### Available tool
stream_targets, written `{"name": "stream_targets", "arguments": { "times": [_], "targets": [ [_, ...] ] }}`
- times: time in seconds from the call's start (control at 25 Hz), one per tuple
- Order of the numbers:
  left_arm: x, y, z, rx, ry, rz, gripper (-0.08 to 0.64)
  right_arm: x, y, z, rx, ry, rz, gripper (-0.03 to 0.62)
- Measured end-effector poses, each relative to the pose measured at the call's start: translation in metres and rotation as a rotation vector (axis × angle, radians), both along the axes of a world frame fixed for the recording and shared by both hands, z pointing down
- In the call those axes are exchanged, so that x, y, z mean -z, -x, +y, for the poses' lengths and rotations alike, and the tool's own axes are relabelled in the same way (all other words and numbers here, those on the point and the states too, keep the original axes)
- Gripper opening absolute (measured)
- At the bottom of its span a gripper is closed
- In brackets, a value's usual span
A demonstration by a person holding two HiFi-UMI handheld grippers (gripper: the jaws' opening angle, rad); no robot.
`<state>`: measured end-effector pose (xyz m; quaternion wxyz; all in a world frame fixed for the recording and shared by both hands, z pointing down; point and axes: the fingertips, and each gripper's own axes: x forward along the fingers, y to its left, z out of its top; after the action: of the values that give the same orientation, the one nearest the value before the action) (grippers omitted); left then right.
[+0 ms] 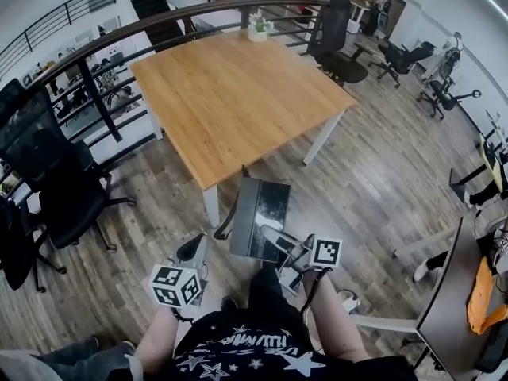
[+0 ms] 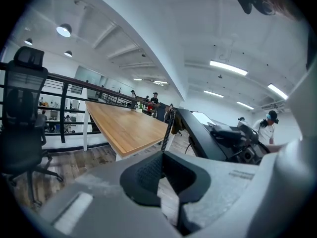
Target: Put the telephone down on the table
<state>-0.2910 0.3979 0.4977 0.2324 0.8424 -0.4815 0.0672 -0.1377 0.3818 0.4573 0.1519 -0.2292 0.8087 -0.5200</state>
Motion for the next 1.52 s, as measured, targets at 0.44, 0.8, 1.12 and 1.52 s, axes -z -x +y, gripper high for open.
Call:
{"name": "stream_targets", "arguments": {
  "times": [0.44,0.8,1.12,1.52],
  "targets": [
    [0.002,-0.038,-0.089,0.055,0.006,-0.013,0.002,0.003,-0.042,-0.091,0.043,-0.024,-0.021,0.161],
    [0.014,-0.105,-0.173,0.049,-0.004,-0.019,0.002,-0.001,-0.100,-0.176,0.052,-0.018,-0.011,0.161],
    [0.012,-0.143,-0.218,0.062,0.003,-0.067,0.002,-0.001,-0.147,-0.220,0.072,-0.033,-0.018,0.161],
    [0.020,-0.178,-0.242,0.120,-0.013,-0.062,0.002,-0.001,-0.200,-0.250,0.076,-0.047,-0.005,0.161]
  ]
}}
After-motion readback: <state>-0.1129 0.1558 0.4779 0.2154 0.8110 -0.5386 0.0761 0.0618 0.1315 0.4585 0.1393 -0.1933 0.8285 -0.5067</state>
